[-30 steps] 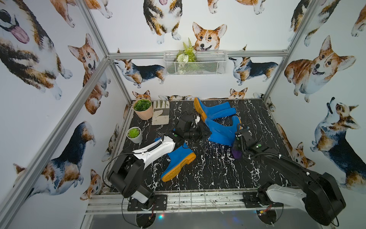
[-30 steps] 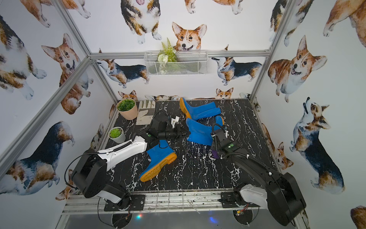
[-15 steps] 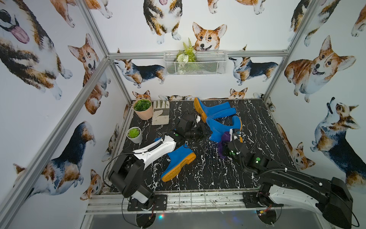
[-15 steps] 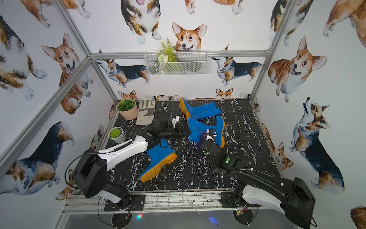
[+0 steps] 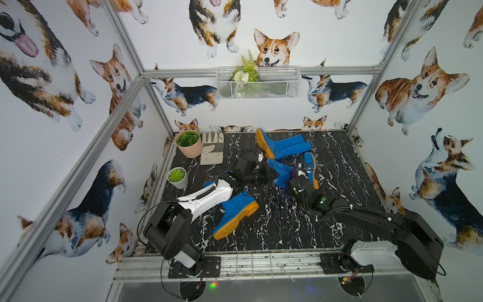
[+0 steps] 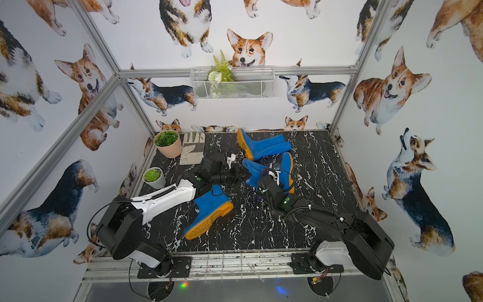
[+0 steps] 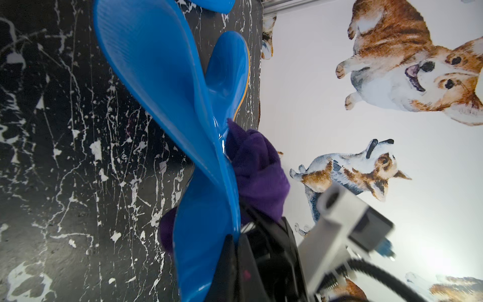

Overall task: Wipe the rubber boots with a cloth
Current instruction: Wipe the dirt off the rubber boot.

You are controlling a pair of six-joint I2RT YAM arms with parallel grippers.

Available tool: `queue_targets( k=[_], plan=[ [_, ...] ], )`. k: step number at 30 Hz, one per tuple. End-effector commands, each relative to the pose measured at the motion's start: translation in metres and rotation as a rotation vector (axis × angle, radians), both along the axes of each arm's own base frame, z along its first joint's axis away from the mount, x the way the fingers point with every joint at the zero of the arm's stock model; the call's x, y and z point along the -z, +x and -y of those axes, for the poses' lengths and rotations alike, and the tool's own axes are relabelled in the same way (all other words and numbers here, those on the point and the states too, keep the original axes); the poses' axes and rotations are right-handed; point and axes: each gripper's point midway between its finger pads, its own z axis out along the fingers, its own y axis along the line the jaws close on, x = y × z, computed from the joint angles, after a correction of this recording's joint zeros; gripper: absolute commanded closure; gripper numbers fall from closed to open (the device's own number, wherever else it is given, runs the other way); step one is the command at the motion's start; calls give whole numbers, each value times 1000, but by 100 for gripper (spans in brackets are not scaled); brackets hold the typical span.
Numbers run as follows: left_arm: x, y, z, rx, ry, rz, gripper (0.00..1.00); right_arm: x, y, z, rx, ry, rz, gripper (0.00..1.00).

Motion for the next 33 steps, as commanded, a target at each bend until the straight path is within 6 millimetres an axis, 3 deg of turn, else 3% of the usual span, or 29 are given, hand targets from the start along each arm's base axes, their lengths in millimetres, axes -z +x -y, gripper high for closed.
queue_targets(
  k=[1, 4, 8, 11, 15, 18, 20, 22, 27, 33],
  plan=[
    [-14, 2, 9, 21, -96, -2, 100, 29, -11, 67, 196, -27, -87, 100],
    [-13, 5, 9, 19, -111, -9, 100, 33, -19, 95, 251, -14, -114, 100],
    [-8, 6, 6, 19, -110, -18, 100, 22, -29, 109, 272, -4, -107, 100],
    [0, 5, -1, 28, -93, -30, 100, -4, -35, 115, 269, 3, -67, 100],
    [33, -11, -17, 83, 23, -62, 100, -69, -31, 122, 233, -13, 47, 100],
    [65, -24, -32, 101, 107, -108, 100, -87, -16, 122, 177, -37, -29, 100],
    [80, -26, -41, 101, 140, -122, 91, -77, -1, 121, 136, -26, -145, 100],
    [92, -25, -50, 98, 187, -124, 77, -56, 13, 122, 111, -11, -278, 100],
    [96, -12, -68, 92, 360, -55, 49, -21, 37, 114, 58, 2, -453, 100],
    [96, 13, -79, 58, 397, -19, 40, -2, 53, 114, 65, -3, -501, 100]
  ],
)
